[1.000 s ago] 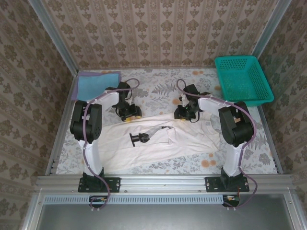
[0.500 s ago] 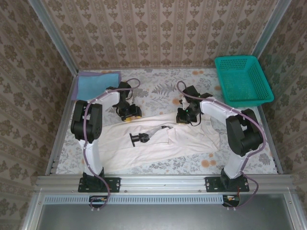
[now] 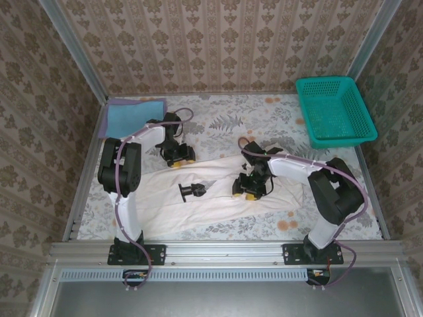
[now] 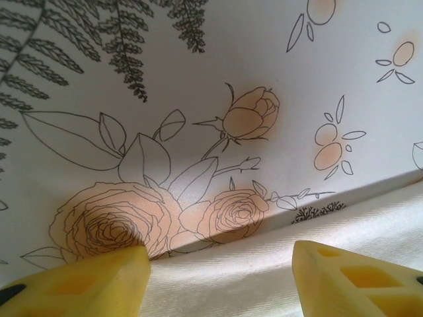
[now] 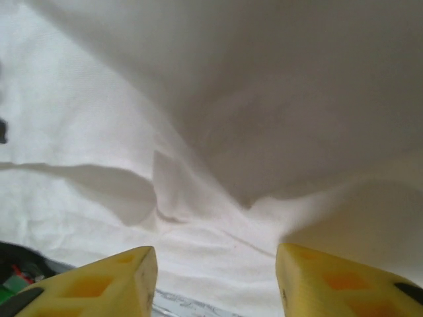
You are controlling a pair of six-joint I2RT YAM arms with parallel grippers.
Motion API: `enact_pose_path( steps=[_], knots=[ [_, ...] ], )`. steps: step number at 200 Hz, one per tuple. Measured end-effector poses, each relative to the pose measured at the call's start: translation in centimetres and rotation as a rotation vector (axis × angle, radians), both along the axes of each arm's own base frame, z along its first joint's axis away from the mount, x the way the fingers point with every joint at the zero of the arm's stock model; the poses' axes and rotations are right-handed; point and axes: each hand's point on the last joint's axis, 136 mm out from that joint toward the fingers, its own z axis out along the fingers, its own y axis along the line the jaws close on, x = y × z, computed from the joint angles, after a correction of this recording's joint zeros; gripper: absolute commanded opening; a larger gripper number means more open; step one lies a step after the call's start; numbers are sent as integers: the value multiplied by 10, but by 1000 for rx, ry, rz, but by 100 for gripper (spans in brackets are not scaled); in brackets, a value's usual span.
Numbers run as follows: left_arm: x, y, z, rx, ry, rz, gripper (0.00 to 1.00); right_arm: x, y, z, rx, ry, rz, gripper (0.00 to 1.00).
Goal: Fold and stack the t-shirts
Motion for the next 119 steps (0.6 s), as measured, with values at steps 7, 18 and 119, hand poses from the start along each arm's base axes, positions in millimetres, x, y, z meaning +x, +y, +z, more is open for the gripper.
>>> enact_pose_path(
  steps=[7, 18, 119],
  knots=[
    [0, 0, 0, 2, 0, 0, 62, 2, -3, 7, 24, -12, -28, 55],
    [1, 1, 0, 6, -3, 0, 62, 9, -12, 18, 60, -38, -90, 56],
    [-32, -98, 77, -97, -275, -379, 71, 46, -156, 11, -47, -43, -663, 55]
  ],
)
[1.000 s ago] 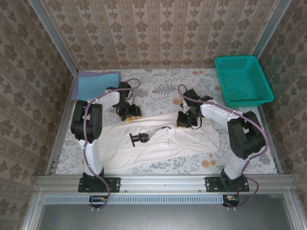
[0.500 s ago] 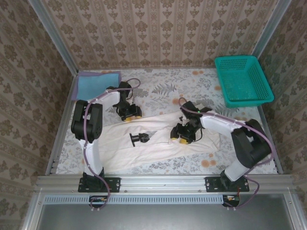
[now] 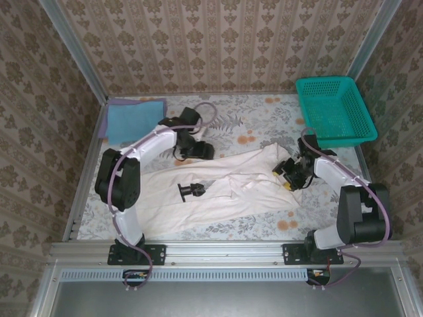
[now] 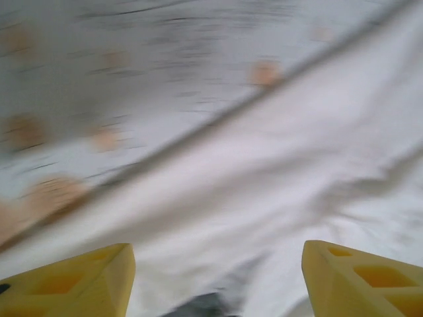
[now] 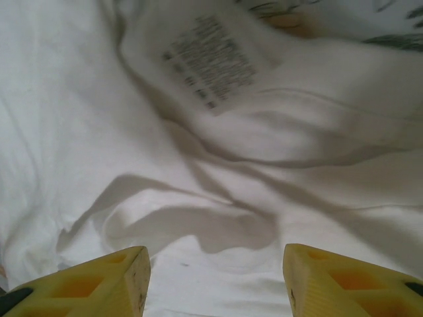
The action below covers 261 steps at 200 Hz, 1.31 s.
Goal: Fold and stack the t-shirts
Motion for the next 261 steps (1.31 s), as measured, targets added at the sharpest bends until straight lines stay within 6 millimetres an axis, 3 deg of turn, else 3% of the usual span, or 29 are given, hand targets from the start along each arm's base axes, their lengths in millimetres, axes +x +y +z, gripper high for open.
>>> enact_pose_path(
  steps=[26, 42, 56, 118, 184, 224, 261],
  knots=[
    [-48, -63, 10, -66, -18, -248, 70, -5, -5, -10, -4, 51, -16, 52],
    [-71, -90, 6, -77, -1, -359, 70, -11, -5, -16, -5, 69, -13, 52],
    [-81, -104, -1, -79, 17, -411, 69, -15, -5, -19, -5, 81, -12, 50],
    [-89, -110, -31, 28, 73, -450, 65, -14, 1, -27, 25, 81, 15, 47],
    [-102, -124, -48, 144, 75, -495, 63, -10, 4, -25, 43, 54, 39, 44],
    [-96, -114, -60, 233, 70, -480, 54, -9, 4, -27, 42, 52, 46, 37],
    [-89, -118, -59, 246, 49, -471, 53, -9, 4, -29, 41, 60, 48, 32]
  ],
)
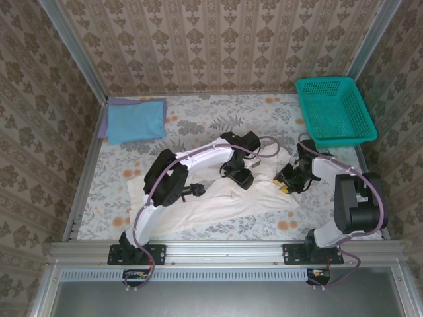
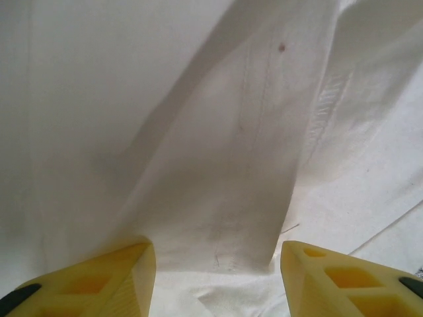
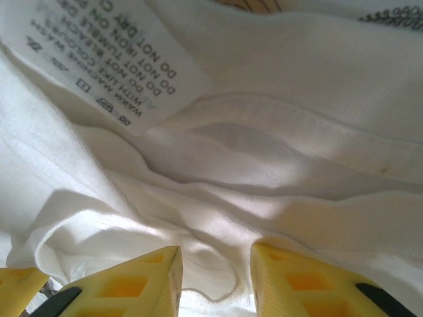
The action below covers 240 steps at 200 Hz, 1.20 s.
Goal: Fold and stack the t-shirts
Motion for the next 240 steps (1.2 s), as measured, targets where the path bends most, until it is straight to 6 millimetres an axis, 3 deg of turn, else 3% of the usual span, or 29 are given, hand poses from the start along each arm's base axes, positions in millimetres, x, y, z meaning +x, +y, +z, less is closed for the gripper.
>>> enact_pose_path(
  steps=[53, 91, 113, 151, 187, 240],
  knots=[
    [-2, -2, -5, 13, 2, -6, 50, -1, 0, -2, -1, 4, 7, 26],
    [-8, -6, -9, 24, 0, -11, 30, -1, 1, -3, -3, 5, 23, 19],
    [-9, -7, -10, 32, -5, -5, 17, -1, 2, -3, -4, 2, 32, 10],
    [-5, -2, -10, 57, -31, -1, 2, 1, 3, -1, -9, -5, 40, 3],
    [2, 2, -4, 59, -61, -2, 0, 4, 3, 8, -19, -44, 62, 2],
    [3, 14, 33, 19, -125, -29, 4, 2, 10, 18, -31, -91, 124, 8]
  ],
)
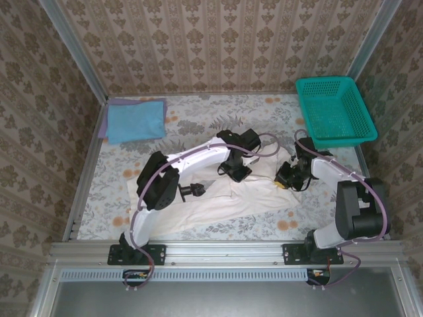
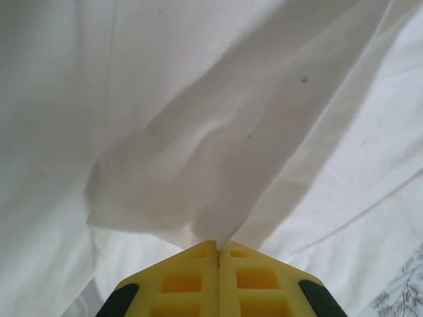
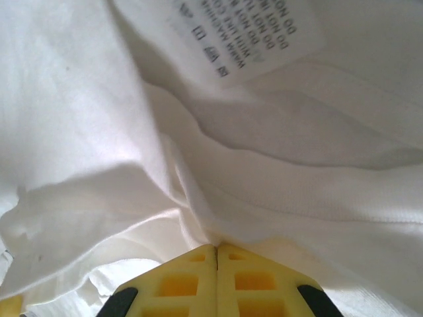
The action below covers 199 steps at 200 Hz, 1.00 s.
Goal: Fold and stack the t-shirts
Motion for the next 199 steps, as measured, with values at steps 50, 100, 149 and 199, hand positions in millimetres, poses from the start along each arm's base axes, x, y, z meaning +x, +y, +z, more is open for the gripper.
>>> enact_pose_path(
  steps=[50, 100, 149, 199],
  knots=[
    [-5, 3, -1, 1, 10, -13, 4, -1, 0, 0, -9, -4, 14, 19],
    [-7, 3, -4, -2, 19, -14, 4, -2, 0, 0, -12, 2, 15, 7],
    [-16, 12, -19, 28, 58, -17, 4, -3, 0, 0, -8, 3, 15, 9],
    [-29, 26, -29, 45, 83, -20, 10, -12, 10, 0, 52, 14, 49, 10]
  ],
)
